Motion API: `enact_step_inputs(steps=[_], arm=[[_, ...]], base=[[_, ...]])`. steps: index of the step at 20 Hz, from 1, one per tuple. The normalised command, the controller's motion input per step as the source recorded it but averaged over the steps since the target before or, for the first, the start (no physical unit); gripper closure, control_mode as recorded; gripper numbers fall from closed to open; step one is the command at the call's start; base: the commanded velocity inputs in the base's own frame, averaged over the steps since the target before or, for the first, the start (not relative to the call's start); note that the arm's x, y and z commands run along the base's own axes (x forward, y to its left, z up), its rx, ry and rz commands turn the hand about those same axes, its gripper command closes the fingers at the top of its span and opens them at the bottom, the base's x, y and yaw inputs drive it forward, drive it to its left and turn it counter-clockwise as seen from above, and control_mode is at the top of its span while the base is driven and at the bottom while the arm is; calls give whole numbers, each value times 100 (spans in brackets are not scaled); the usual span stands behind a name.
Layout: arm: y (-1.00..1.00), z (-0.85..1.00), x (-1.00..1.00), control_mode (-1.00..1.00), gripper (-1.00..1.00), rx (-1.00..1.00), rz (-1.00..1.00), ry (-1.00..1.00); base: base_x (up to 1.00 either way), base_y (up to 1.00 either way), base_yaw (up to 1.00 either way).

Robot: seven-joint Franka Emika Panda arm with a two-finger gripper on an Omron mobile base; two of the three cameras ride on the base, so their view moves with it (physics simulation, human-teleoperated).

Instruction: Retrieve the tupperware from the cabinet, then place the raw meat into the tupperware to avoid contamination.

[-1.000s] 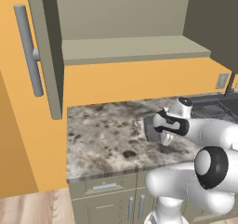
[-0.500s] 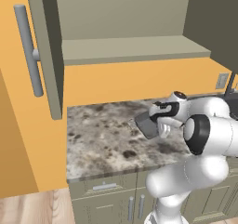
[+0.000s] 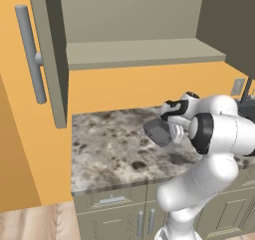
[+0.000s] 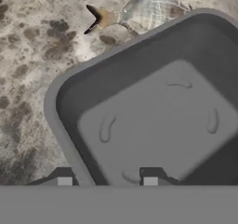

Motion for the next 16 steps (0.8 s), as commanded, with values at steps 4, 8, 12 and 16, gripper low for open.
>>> enact_step_inputs(steps=[4,8,12,16], arm=[[-3,0,-15,-100,-100,0,0,0],[0,0,-13,-100,-100,0,0,0],[0,8,-20,-100,-100,0,0,1],[-1,33,-32,-100,-100,0,0,4]], base=[[0,0,0],[0,0,0],[0,0,0],[0,0,0]])
